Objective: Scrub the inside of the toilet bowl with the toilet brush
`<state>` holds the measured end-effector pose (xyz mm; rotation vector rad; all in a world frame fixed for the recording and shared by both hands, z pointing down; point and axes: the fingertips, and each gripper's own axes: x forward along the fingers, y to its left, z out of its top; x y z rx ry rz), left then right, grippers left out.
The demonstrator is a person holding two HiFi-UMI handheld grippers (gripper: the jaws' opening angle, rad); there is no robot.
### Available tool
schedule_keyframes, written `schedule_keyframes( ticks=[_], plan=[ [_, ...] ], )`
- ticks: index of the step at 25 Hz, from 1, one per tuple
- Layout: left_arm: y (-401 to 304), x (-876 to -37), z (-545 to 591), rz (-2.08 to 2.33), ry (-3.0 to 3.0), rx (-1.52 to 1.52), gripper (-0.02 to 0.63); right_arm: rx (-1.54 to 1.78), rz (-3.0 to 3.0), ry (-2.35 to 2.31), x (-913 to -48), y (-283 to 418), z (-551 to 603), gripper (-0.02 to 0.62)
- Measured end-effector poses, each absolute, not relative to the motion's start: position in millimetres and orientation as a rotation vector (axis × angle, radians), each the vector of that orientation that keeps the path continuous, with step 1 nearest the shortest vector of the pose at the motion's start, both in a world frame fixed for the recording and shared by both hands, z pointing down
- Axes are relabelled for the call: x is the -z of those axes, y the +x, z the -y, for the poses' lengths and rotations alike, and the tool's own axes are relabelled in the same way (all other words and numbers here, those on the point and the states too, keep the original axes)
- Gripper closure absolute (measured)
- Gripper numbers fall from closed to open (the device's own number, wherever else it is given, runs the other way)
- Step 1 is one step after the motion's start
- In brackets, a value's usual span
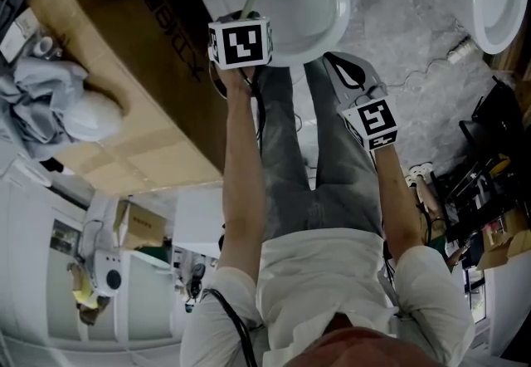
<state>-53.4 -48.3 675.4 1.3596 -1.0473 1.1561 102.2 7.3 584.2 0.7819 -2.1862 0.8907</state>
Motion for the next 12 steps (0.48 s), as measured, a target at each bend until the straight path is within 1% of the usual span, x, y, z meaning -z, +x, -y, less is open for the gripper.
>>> schedule_keyframes(
  ticks=[6,12],
  plan=[
    [-15,-673,49,1.044,1.443,-0.947,0.506,-0.903,2.178,0.805,-584,107,-11,0.591],
    [4,-674,40,1.007,1.479,-0.926,0.508,-0.907,2.179,0.816,-584,107,-17,0.591]
  ],
)
